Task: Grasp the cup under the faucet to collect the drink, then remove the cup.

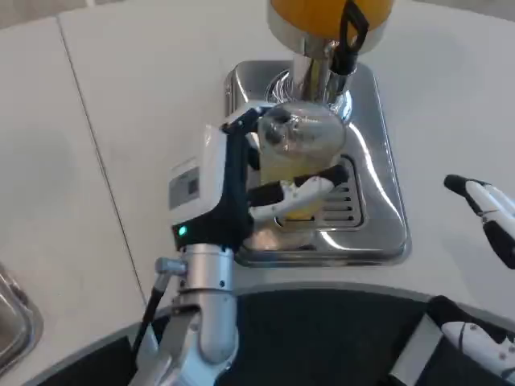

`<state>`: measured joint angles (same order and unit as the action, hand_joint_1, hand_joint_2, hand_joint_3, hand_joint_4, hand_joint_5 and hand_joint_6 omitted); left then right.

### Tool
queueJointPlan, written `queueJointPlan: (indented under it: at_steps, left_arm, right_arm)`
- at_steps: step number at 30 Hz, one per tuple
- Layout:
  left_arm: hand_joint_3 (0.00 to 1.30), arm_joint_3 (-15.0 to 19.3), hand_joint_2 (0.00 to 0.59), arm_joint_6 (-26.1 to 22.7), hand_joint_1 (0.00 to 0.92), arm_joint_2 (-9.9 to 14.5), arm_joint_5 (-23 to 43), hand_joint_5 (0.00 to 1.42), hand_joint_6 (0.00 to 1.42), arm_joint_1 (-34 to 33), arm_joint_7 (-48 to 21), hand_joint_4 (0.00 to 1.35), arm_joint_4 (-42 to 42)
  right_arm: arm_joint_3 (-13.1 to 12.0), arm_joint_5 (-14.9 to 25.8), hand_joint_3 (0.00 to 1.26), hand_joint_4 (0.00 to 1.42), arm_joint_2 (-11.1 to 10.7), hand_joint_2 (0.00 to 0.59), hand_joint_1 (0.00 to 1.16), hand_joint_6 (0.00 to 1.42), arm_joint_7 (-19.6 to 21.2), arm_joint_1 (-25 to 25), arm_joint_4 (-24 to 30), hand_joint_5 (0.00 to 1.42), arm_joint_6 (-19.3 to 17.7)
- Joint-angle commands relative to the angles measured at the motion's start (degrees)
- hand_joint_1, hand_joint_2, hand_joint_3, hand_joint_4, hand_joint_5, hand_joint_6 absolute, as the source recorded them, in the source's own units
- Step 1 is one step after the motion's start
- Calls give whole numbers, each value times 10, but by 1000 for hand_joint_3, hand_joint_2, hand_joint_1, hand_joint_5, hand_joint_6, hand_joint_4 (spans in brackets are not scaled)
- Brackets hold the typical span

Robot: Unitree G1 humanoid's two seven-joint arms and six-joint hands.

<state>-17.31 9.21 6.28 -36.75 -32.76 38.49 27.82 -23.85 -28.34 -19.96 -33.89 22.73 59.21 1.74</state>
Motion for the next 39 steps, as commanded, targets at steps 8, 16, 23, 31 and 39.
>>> queueJointPlan:
  at_steps: [8,16,23,31,39]
  left_arm:
    - [1102,25,0,14,791,69,-8,1237,1424,69,-20,1180,-104]
    - [1102,86,0,31,801,119,20,1235,1424,140,-72,1179,-225]
    - [1102,137,0,55,808,147,60,1234,1424,242,-139,1165,-353]
    - [1102,168,0,82,808,143,85,1234,1424,340,-199,1164,-467]
    - [1102,184,0,119,808,132,103,1234,1424,425,-240,1162,-555]
  right_arm:
    - [45,-29,4,0,-6,405,348,93,0,-20,8,49,20]
    - [47,-39,4,0,-11,405,349,94,12,-6,6,49,6]
    - [50,-51,4,0,-17,412,357,95,27,9,4,38,-26]
    - [37,-61,4,0,-25,418,371,82,45,25,-4,15,-76]
    - [5,-71,4,0,-26,422,357,67,98,64,-13,0,-173]
